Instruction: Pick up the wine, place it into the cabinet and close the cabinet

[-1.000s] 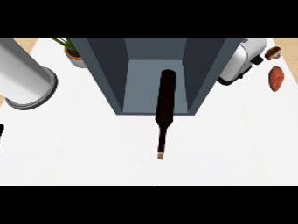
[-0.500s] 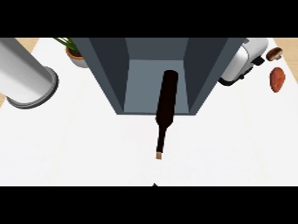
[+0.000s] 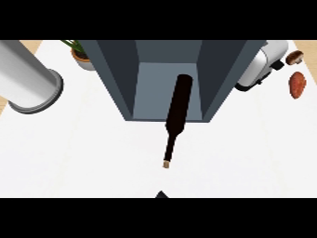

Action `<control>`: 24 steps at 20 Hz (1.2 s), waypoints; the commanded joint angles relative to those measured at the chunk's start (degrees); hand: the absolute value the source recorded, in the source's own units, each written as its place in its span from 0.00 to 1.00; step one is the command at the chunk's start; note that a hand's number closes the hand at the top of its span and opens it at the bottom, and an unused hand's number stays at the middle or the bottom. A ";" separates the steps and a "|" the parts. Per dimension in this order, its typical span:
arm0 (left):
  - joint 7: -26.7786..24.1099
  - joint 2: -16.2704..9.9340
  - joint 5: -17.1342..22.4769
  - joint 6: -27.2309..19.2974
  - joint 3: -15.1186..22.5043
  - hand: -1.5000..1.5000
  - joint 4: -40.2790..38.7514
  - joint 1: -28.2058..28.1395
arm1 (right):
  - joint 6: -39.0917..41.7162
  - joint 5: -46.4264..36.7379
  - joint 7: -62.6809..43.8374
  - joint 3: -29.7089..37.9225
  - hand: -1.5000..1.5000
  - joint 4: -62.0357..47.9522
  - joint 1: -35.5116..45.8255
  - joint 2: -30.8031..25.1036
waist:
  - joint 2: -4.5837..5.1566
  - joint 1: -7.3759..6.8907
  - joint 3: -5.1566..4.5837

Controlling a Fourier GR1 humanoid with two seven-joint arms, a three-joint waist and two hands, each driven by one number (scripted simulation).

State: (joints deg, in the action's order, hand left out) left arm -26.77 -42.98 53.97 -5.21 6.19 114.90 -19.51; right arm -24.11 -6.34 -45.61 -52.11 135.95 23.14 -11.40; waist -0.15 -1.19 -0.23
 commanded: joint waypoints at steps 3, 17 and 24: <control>2.21 0.26 1.31 0.65 -1.12 0.00 -0.61 2.34 | -4.46 6.11 0.27 3.63 1.00 -12.66 13.94 10.82 | 0.45 -1.07 0.01; 2.37 5.41 -4.46 -2.26 2.52 0.00 0.00 3.20 | -3.31 17.77 13.14 20.60 1.00 -47.76 44.02 11.35 | 0.54 -1.48 0.12; 3.84 6.96 -5.26 -2.85 0.30 0.00 -2.05 6.13 | 4.34 17.78 19.36 28.57 1.00 -61.46 47.64 10.58 | 0.46 -0.06 0.19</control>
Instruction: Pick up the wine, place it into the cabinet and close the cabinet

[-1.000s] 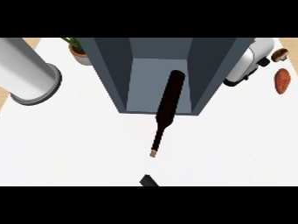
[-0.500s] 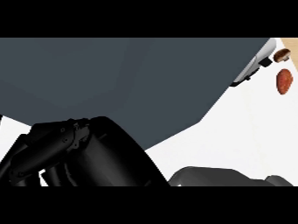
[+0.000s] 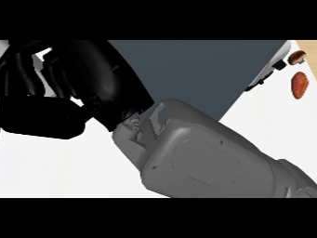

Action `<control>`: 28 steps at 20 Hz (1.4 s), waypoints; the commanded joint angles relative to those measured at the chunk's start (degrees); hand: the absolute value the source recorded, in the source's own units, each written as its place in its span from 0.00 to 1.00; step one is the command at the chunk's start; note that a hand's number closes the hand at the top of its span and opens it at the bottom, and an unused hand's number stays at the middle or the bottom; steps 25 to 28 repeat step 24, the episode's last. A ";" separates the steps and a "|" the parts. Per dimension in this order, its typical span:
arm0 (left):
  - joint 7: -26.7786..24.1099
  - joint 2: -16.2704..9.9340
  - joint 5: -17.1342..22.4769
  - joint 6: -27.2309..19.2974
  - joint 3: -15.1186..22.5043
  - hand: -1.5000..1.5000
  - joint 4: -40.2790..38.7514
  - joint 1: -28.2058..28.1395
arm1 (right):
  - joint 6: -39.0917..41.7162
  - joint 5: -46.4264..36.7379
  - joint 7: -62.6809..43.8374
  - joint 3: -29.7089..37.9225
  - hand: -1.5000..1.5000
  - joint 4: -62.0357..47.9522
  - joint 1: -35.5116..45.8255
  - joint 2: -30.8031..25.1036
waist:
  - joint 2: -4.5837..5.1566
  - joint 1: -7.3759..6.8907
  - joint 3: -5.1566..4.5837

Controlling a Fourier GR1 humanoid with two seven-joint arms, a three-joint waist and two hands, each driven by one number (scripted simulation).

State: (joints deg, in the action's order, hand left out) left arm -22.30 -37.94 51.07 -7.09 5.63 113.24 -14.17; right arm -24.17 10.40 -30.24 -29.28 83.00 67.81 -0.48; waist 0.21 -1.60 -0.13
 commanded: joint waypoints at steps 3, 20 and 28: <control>3.05 0.77 0.10 -1.10 -0.57 0.00 2.20 1.93 | 6.55 2.18 9.29 8.27 1.00 -14.99 2.50 -0.23 | 0.25 0.18 0.11; 3.70 1.80 -1.10 -0.42 -1.33 0.00 1.09 2.53 | 10.20 1.11 20.54 8.22 1.00 -27.19 2.72 -5.53 | 0.82 0.62 0.06; 2.81 1.83 -1.88 -0.16 -2.19 0.00 -0.50 1.95 | 12.56 1.63 21.37 8.71 1.00 -27.99 2.66 -7.85 | 0.63 1.10 0.05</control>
